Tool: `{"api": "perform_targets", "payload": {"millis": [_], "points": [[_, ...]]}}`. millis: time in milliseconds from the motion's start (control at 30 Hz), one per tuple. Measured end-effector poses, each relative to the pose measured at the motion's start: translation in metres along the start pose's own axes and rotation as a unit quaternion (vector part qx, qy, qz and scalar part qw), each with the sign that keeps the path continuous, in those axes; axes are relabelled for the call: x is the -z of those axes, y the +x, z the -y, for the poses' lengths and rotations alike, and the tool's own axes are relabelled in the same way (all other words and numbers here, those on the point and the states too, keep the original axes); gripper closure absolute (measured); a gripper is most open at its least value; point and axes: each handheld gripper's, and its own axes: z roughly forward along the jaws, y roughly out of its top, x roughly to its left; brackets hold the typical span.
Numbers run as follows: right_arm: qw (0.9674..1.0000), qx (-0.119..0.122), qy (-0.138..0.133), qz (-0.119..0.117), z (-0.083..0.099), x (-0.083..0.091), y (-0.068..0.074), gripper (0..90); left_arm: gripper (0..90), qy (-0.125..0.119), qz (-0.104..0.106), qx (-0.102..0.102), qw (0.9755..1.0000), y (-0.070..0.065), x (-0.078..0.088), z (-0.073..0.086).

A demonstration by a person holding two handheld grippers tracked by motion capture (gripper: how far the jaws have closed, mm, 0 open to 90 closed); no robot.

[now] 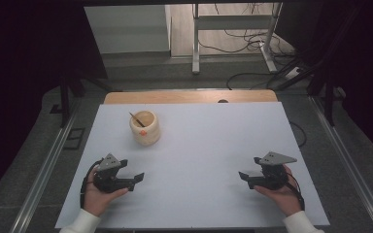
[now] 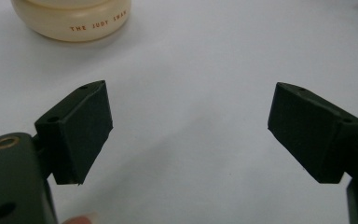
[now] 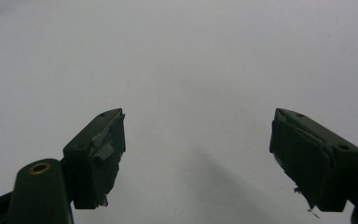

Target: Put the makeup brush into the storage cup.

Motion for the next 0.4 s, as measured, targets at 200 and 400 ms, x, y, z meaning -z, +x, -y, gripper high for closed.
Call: {"api": "perform_targets", "payload": {"millis": [200, 400], "points": [[1.0000, -0.002, -0.001, 0.001, 0.0006, 0.0004, -0.0009, 18.7, 14.3, 0.003, 0.003, 0.000, 1.0000, -0.0006, -0.0021, -0.0007], [0.9999, -0.008, -0.006, -0.005, 0.0005, 0.0003, -0.0041, 18.7, 14.4, 0.002, 0.003, 0.006, 1.0000, 0.0000, -0.0028, -0.0010]]}}
